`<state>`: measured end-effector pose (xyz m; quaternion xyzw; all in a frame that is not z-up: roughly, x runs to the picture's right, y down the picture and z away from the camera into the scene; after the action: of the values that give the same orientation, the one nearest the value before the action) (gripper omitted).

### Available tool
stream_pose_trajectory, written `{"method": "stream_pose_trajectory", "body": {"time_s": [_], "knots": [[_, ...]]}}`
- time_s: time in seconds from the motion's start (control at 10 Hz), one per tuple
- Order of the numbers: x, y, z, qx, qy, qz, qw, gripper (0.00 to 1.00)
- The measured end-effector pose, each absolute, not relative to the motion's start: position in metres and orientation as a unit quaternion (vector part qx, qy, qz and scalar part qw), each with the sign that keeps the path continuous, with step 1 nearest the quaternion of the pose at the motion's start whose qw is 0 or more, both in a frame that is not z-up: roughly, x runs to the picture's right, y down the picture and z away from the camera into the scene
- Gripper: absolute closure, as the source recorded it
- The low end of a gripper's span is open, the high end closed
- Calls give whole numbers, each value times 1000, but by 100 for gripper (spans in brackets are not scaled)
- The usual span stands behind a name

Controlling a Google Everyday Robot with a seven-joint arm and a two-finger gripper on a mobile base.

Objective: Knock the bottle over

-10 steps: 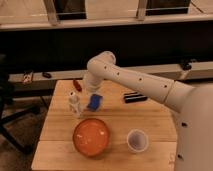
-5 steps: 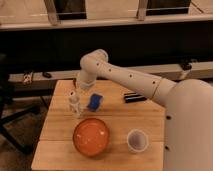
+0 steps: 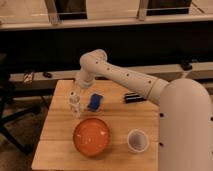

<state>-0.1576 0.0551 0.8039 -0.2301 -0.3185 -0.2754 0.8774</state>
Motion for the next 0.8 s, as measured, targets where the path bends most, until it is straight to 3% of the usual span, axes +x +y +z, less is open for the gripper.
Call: {"method": "stream_pose_trajectory", "body": {"time_s": [0.8], "knots": [[-165,61,808,-236,-355,-295,855,99]]}}
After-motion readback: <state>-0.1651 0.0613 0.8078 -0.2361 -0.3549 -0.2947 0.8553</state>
